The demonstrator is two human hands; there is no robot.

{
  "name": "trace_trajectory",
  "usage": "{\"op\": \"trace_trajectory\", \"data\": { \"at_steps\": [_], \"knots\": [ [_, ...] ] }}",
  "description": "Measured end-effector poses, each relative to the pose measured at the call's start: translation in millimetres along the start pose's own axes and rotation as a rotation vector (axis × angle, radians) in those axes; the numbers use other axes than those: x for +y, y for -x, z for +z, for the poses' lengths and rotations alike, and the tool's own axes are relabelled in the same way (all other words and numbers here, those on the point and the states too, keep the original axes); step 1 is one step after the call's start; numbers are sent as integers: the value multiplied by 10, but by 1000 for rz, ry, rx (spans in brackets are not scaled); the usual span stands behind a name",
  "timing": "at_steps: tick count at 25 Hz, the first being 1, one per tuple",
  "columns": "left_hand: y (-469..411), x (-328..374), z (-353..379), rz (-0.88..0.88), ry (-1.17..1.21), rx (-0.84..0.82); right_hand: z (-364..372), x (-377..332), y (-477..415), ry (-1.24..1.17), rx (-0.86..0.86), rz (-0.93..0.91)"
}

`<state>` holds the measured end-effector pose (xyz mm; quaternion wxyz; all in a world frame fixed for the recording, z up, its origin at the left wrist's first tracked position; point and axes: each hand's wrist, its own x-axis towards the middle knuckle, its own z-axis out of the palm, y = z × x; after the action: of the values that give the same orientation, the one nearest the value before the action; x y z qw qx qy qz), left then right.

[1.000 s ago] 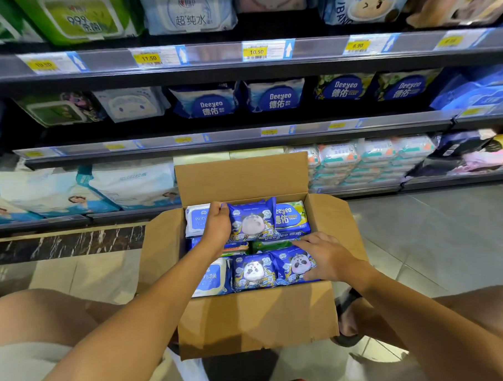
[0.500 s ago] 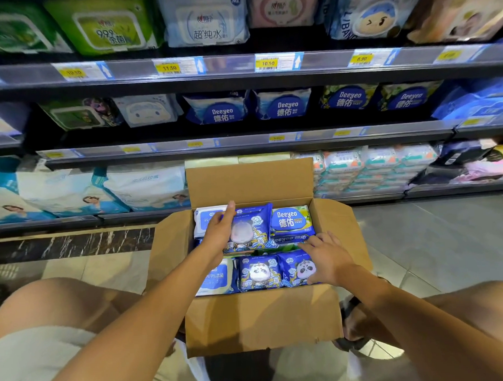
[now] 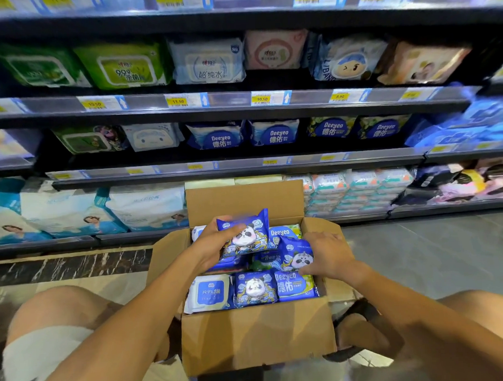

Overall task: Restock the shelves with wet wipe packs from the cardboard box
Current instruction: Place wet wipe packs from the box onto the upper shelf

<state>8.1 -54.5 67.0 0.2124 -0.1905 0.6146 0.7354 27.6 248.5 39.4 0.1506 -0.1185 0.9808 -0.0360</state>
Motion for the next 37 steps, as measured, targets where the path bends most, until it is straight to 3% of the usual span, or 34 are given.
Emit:
{"op": "trace_trajectory", "data": {
  "at_steps": [11, 24, 30, 37],
  "knots": [
    [247, 1338, 436, 240, -20, -149, -1756, 278, 148, 99, 315, 20],
    [559, 3035, 1592, 524, -160, -277, -3852, 892, 575, 208, 631, 127],
    [467, 3368, 1973, 554, -162, -295, -4692, 1289, 450, 289, 840, 156],
    [302, 3477, 2168, 558, -156, -258, -5206, 1601, -118, 414, 890, 203]
  ]
}}
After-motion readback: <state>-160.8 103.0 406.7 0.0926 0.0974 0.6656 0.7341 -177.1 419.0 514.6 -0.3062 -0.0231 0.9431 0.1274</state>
